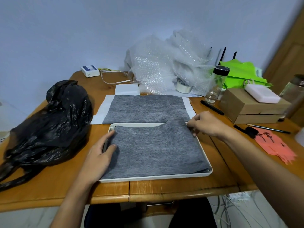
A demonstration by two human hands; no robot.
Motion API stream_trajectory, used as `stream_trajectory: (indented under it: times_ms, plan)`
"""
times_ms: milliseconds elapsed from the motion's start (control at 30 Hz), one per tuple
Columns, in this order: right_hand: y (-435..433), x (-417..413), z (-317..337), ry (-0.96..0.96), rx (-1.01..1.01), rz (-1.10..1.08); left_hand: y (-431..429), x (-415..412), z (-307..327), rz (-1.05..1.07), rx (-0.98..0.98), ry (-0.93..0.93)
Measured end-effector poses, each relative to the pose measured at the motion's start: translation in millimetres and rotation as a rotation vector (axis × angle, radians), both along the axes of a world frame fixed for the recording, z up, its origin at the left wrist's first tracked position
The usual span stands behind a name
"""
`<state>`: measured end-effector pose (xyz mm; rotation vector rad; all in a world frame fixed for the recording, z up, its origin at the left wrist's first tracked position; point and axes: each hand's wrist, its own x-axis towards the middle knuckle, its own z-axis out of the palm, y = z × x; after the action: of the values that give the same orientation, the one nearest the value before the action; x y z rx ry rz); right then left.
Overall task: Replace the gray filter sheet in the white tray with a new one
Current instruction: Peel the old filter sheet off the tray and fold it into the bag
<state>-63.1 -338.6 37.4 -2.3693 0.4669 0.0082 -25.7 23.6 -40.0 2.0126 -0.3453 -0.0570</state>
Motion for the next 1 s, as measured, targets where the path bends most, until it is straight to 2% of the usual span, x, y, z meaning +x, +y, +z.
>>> stream_trajectory:
  times_ms: [200, 367, 533, 667, 800, 1000]
  plan:
    - [2, -17, 10, 0.077, 0.273, 0.097, 0, -1, -1, -0.004, -0.011, 0.006]
    - [0, -29, 9, 0.27, 0.275, 0.246, 1, 0, -2, 0.004, -0.013, 0.005]
    - [-2, -36, 10, 0.38, 0.294, 0.4, 1, 3, -2, -0.015, -0.03, -0.028]
    - [2, -38, 8, 0.245, 0.349, 0.353, 1, 3, 0, -0.03, 0.026, -0.032]
    - [16, -34, 7, 0.102, 0.417, 0.27, 1, 6, 1, -0.111, 0.179, -0.004]
    - [61, -27, 22, -0.007, 0.481, 0.206, 8, 5, 15, -0.252, 0.271, 0.09]
